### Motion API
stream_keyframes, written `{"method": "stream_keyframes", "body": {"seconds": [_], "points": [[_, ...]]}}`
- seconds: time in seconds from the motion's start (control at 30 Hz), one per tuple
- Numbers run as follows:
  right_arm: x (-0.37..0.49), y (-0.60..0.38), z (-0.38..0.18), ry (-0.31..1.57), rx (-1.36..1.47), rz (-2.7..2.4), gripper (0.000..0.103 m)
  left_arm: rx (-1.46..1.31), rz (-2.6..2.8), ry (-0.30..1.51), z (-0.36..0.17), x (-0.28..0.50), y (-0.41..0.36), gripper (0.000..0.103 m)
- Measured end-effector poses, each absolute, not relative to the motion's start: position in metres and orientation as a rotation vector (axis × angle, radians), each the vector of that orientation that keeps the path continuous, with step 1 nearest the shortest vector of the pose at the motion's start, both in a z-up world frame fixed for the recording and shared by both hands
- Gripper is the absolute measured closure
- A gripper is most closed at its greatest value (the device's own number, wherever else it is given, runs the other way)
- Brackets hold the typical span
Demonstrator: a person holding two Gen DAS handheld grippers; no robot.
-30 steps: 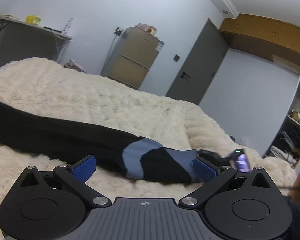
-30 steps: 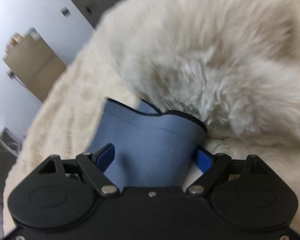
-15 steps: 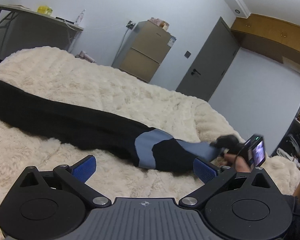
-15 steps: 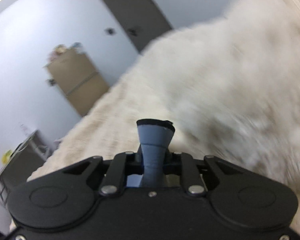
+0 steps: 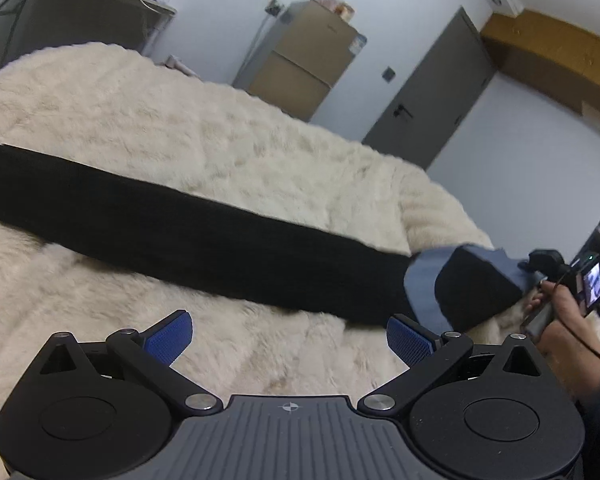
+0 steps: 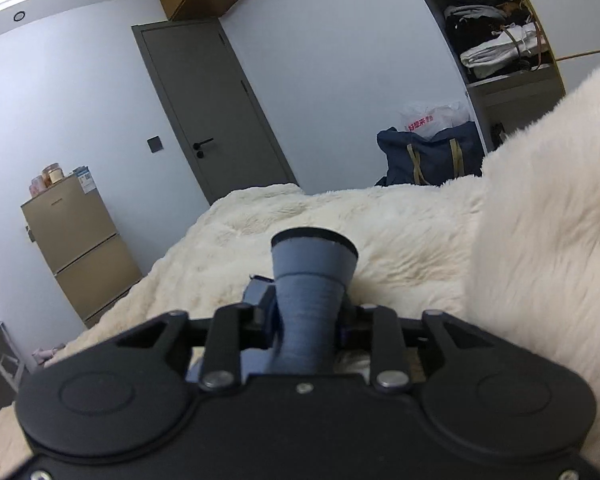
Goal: Fold clothes
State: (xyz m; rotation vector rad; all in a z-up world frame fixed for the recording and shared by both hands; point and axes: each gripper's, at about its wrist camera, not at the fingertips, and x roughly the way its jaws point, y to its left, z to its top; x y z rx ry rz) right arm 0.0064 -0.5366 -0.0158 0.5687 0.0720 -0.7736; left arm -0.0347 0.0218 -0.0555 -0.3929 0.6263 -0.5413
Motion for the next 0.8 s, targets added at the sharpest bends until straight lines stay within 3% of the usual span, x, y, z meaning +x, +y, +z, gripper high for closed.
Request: {"method": "stream_keyframes", "body": {"seconds": [0.07, 0.17, 0.2, 0.23, 0.27, 0.3, 0.37, 0.63, 0.8], "points": [[0.005, -0.538, -0.018, 0.073, 0.562, -0.738, 0.041, -0.375, -0.557, 0.609, -0.053, -0.037, 0.019, 0.0], [-0.003, -0.534, -0.021, 0.075, 0.545, -0.674, 0.035, -0.386, -0.561, 0.612, -0.052, -0.039, 0.023, 0.0], [-0.003, -0.533, -0.022, 0.085, 0.534, -0.661, 0.041, -0.388, -0.562, 0.612, -0.053, -0.039, 0.024, 0.0], [-0.005, -0.534, -0.022, 0.093, 0.535, -0.65, 0.066, -0.384, -0.565, 0.611, -0.052, -0.039, 0.027, 0.0], [-0.008, -0.536, -0.02, 0.092, 0.55, -0.651, 0.085, -0.374, -0.566, 0.61, -0.051, -0.039, 0.029, 0.0], [-0.01, -0.538, -0.018, 0.085, 0.561, -0.655, 0.085, -0.36, -0.568, 0.603, -0.049, -0.04, 0.031, 0.0], [-0.014, -0.531, -0.004, 0.051, 0.516, -0.644, 0.097, -0.34, -0.559, 0.573, -0.044, -0.041, 0.04, 0.0], [0.007, -0.376, 0.082, -0.072, 0.07, -0.416, 0.097, -0.375, -0.396, 0.45, -0.033, -0.041, 0.106, 0.0], [0.025, -0.217, 0.096, -0.097, -0.134, -0.193, 0.096, -0.457, -0.264, 0.364, -0.028, -0.048, 0.169, 0.0]]}}
